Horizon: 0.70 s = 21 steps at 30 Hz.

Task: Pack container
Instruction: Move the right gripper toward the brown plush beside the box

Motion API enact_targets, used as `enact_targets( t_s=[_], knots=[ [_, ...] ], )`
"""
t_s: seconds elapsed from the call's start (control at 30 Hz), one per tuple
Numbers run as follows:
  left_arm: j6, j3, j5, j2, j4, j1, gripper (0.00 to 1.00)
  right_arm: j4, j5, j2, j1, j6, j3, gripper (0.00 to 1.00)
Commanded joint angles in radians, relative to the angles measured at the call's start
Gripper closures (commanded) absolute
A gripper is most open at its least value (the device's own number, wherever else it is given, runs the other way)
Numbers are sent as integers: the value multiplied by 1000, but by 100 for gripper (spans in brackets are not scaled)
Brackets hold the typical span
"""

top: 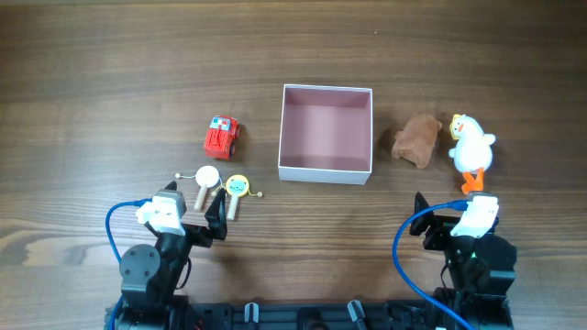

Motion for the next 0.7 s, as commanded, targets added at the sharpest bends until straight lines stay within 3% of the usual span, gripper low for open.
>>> enact_targets(
  t_s=[0.0,0.67],
  knots=[
    [19,-12,19,-12,6,5,0,-1,-9,-6,5,-18,-7,0],
    [19,-12,20,-12,6,5,0,0,17,-6,5,-19,-7,0]
  ],
)
